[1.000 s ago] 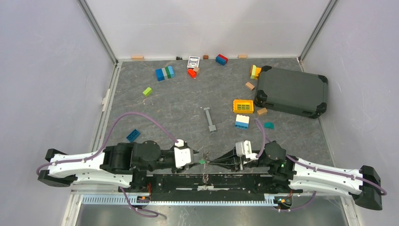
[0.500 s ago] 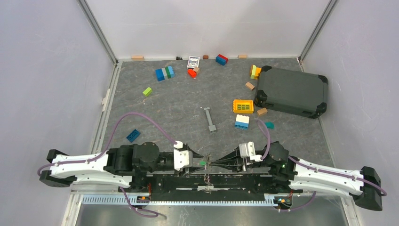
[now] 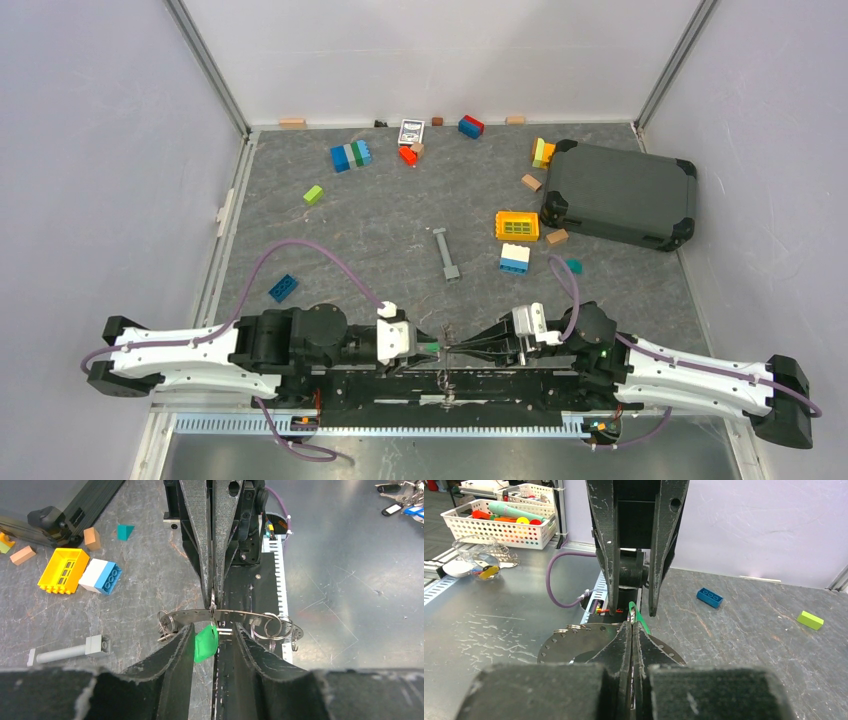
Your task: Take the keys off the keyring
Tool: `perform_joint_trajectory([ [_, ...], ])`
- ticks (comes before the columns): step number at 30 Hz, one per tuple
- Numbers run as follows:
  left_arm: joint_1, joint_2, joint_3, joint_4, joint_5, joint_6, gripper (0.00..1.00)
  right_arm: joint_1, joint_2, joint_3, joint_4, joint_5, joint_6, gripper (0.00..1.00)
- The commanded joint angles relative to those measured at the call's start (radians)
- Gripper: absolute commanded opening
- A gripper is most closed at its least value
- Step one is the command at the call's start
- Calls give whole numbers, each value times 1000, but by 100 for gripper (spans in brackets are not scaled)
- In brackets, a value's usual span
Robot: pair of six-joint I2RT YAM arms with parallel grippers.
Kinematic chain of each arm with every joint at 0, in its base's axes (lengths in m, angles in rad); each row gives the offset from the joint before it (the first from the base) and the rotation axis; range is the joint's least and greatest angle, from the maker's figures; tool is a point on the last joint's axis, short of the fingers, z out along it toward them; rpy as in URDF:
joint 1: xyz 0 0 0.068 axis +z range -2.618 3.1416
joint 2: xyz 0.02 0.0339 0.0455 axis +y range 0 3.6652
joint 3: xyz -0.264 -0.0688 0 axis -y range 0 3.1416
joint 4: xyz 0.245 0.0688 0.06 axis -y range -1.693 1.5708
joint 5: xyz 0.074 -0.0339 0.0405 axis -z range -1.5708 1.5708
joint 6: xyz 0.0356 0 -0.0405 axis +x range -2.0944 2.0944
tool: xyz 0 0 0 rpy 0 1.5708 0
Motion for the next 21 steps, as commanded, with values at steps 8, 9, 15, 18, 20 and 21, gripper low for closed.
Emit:
perform_joint_trajectory([
  [8,-2,13,-10,53,11,-34,28,2,-26,-3,88,-13,-12,0],
  [9,-2,15,-11,52,13,-34,26,1,-28,-4,90,-14,-12,0],
  [15,-2,19,-14,47,13,-37,18,1,-35,-9,101,-14,-13,0],
  [18,-3,21,-14,47,13,-38,15,1,-37,-11,108,-16,-13,0],
  [20,-2,23,-13,49,13,-38,13,1,-37,-14,115,-17,-11,0],
  [21,-3,24,-13,49,15,-38,12,1,-36,-15,117,-17,-10,0],
])
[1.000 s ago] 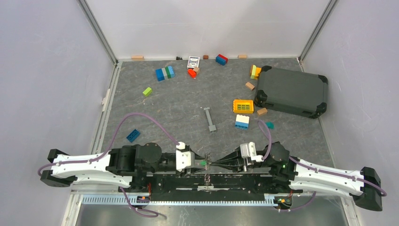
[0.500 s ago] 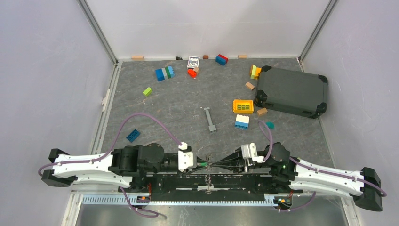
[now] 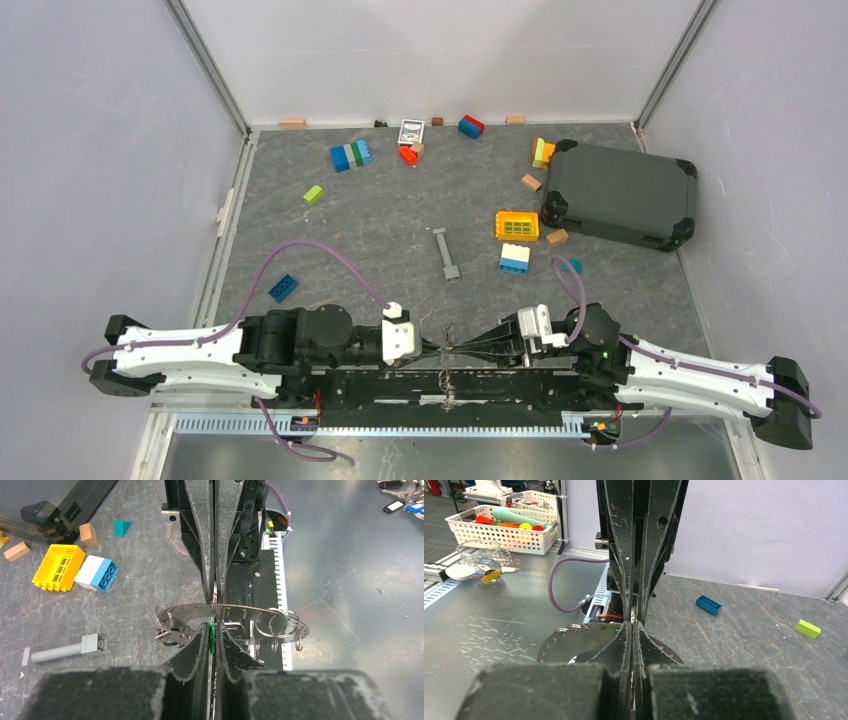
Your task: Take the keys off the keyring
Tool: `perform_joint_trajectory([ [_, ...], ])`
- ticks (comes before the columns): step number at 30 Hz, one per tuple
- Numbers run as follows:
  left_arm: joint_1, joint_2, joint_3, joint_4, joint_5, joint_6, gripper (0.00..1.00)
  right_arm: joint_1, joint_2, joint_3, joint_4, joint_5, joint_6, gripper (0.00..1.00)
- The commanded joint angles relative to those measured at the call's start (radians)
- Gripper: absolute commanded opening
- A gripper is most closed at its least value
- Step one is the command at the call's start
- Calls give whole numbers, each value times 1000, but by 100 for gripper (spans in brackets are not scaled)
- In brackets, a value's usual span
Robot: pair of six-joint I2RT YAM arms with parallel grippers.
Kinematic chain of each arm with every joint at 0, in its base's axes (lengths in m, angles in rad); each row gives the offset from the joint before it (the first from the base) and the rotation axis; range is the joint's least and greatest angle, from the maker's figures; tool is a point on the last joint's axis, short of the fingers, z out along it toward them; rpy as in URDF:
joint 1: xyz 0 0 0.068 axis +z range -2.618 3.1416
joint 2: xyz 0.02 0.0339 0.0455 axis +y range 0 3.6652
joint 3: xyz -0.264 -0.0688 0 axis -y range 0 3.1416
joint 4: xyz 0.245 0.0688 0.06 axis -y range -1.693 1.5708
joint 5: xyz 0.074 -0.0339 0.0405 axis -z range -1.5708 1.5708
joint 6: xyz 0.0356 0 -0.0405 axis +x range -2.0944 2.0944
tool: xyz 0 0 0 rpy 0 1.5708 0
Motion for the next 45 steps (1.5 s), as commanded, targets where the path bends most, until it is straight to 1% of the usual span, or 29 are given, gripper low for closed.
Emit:
perform_joint_trajectory([
  [1,-2,5,-4,37,15,-31,12,1,-17,0,93,-6,-9,0],
  [7,-2,16,-5,43,26,-36,10,1,-16,-6,114,-5,-2,0],
  [23,-3,40,5,80,36,-35,10,1,16,-13,151,-7,12,0],
  [24,-2,40,6,80,37,-33,12,1,18,-14,151,-7,12,0],
  [27,-1,37,12,72,24,-33,36,2,14,-16,150,-9,11,0],
  [28,-2,34,14,68,23,-32,42,1,11,-16,147,-8,10,0],
  [29,-1,31,14,66,23,-29,47,1,8,-15,144,-6,8,0],
  [31,-3,24,16,61,21,-28,52,1,4,-16,137,-3,5,0],
  [37,-1,3,19,56,6,-25,53,1,-3,-17,126,-1,0,0],
  [45,-1,-20,19,81,0,-4,49,1,1,-18,126,-7,3,0],
])
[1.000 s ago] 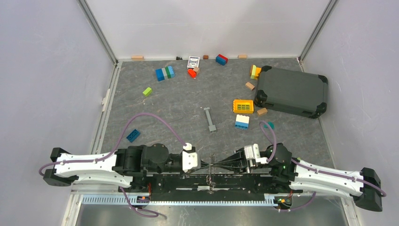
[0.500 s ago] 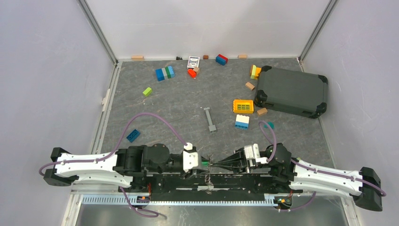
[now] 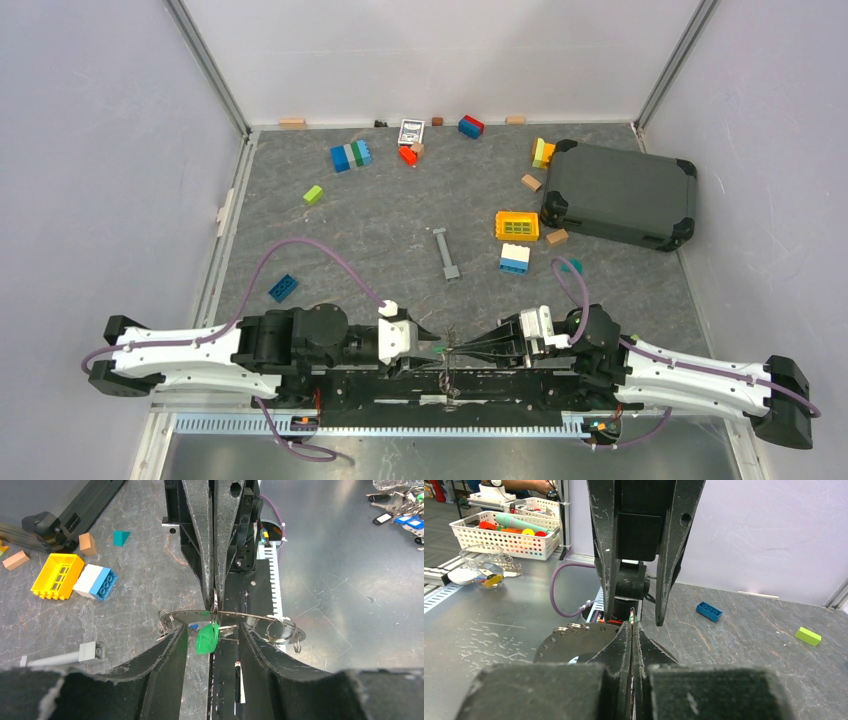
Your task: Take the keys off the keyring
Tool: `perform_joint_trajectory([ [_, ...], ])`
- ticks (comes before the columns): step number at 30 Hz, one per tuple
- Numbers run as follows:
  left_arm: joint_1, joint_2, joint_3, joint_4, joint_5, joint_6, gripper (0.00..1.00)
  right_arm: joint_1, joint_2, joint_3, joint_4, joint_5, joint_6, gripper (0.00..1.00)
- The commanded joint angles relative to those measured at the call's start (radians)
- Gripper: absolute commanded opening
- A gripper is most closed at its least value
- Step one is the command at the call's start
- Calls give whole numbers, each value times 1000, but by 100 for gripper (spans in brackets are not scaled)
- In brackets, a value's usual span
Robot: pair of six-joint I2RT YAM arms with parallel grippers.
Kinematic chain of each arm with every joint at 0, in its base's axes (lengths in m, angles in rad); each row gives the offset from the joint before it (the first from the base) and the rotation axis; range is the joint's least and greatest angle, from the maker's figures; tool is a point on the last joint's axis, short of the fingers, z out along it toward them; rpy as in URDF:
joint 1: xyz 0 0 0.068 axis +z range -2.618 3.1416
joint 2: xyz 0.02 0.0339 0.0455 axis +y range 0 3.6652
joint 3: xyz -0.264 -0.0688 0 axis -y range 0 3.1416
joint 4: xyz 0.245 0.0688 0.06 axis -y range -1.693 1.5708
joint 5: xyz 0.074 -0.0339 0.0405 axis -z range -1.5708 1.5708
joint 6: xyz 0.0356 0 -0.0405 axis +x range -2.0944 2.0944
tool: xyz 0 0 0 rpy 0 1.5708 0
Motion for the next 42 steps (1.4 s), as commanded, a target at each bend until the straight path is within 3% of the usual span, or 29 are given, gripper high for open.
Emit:
perform_joint_trajectory([
  [1,-1,-12,18,60,-12,8,48,1,-10,4,55,1,-5,0],
  [15,-2,37,17,93,17,18,36,1,-8,2,64,-10,3,0],
  [23,-2,39,17,94,22,23,18,1,-8,-2,67,-11,3,0],
  [27,-2,42,19,94,22,31,3,2,-7,-3,67,-13,4,0],
  [31,-2,46,35,65,22,48,2,1,-8,3,40,0,-3,0],
  [33,-1,47,52,31,22,61,2,1,-11,20,-5,13,-14,5],
  [38,-2,63,117,-84,22,95,2,1,-16,72,-134,29,-55,27],
  [42,-2,103,188,-183,22,117,2,1,-14,96,-196,46,-68,34],
])
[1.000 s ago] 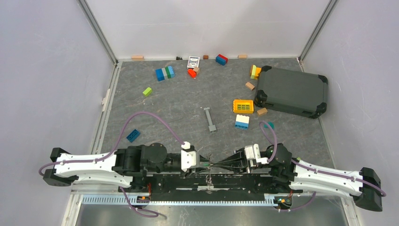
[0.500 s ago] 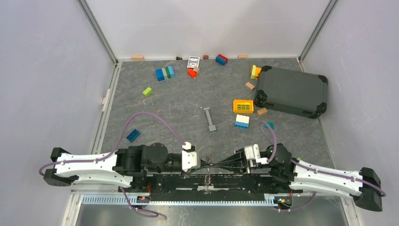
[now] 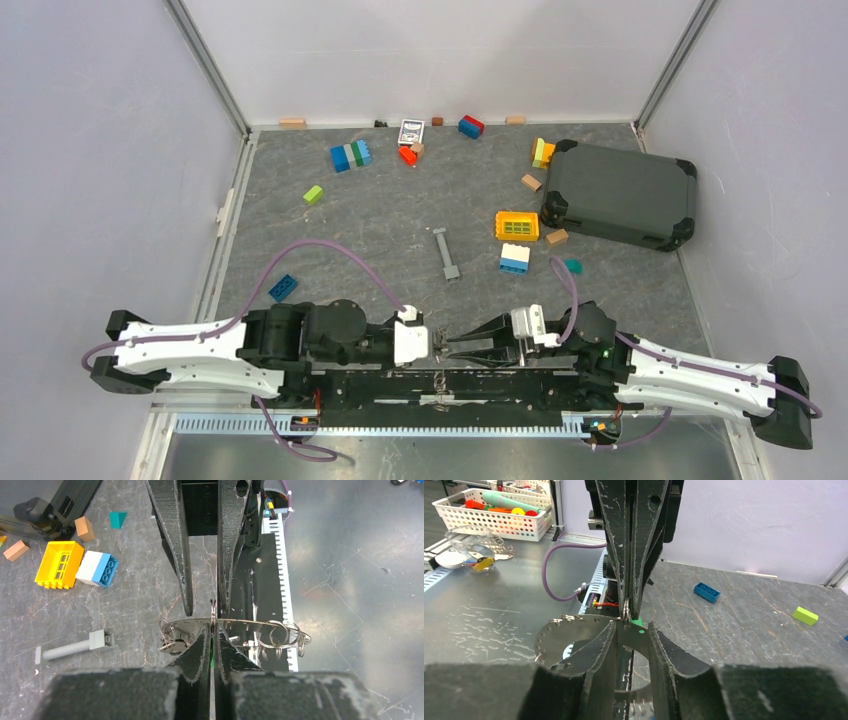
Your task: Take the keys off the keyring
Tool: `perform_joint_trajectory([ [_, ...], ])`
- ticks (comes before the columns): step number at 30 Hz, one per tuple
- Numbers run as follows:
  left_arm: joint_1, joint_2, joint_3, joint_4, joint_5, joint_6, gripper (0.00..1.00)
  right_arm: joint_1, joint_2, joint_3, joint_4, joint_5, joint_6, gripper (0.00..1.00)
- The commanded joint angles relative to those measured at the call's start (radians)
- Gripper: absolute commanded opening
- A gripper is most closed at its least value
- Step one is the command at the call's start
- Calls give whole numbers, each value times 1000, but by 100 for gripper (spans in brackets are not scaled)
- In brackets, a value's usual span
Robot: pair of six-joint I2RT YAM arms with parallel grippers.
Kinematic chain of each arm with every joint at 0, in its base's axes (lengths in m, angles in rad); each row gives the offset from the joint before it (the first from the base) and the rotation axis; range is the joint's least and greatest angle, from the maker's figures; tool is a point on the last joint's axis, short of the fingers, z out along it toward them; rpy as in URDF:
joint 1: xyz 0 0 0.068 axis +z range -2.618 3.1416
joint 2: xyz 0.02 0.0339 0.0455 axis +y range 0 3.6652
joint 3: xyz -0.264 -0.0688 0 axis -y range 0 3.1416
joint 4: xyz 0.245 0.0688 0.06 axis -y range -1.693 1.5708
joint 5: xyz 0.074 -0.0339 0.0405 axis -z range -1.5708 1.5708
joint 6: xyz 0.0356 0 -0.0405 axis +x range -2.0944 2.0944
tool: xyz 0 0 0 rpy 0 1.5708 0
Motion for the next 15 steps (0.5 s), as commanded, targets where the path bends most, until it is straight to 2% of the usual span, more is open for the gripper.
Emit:
perform_joint_trajectory([
  [1,-2,35,121,-98,11,65,2,1,-8,66,-68,30,-33,35],
  [15,-1,208,321,-358,-28,106,2,1,45,108,-115,42,-8,36],
])
